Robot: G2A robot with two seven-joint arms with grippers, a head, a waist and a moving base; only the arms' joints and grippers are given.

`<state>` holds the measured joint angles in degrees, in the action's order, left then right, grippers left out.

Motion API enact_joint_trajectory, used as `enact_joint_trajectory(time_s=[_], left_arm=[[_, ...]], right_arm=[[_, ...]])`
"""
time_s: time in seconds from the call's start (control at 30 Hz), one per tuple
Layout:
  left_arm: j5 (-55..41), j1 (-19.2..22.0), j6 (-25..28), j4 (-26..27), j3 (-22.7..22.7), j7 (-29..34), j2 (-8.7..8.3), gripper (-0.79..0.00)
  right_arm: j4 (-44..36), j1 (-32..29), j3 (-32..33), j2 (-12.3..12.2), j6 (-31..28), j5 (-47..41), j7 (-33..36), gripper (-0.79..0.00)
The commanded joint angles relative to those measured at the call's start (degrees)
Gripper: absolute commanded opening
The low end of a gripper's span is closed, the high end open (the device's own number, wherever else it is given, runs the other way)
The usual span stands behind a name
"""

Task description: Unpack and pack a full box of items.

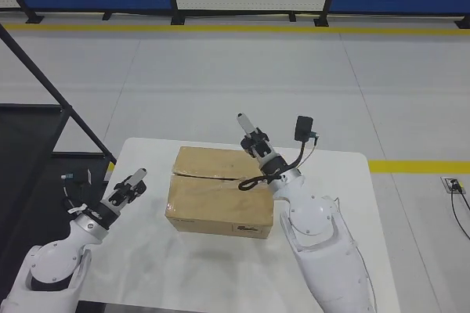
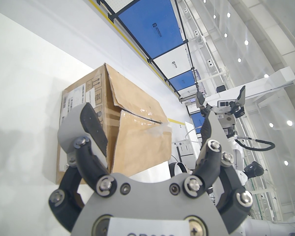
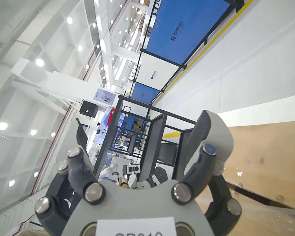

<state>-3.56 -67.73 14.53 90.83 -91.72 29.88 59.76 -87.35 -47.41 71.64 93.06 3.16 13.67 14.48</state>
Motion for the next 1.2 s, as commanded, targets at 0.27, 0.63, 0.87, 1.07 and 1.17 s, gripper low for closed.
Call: enact_joint_trajectory(time_s=[0.27, 0.63, 0.87, 1.07, 1.17], left_arm=[[1.18, 0.14, 0.53, -0.59, 0.14, 0.07, -0.07, 0.000], [1.23, 0.00, 1.69, -0.80, -0.24, 0.63, -0.19, 0.000], [0.91, -0.23, 1.48, -0.68, -0.65, 0.44, -0.25, 0.000], [0.76, -0.44, 1.26, -0.51, -0.80, 0.47, -0.28, 0.000], [0.76, -0.51, 1.09, -0.36, -0.78, 0.54, -0.30, 0.000]], right_arm=[[-5.30, -2.49, 4.04, -2.90, 6.19, 8.27, 22.37, 0.000], [-0.63, -2.20, 2.70, -4.44, 7.68, 8.07, 36.57, 0.000], [3.17, -0.07, 0.31, -4.08, 10.31, 5.71, 32.71, 0.000], [5.23, 1.50, -0.41, -3.90, 11.92, 2.79, 30.30, 0.000], [6.47, 2.40, -0.73, -3.76, 11.97, 0.97, 28.84, 0.000]])
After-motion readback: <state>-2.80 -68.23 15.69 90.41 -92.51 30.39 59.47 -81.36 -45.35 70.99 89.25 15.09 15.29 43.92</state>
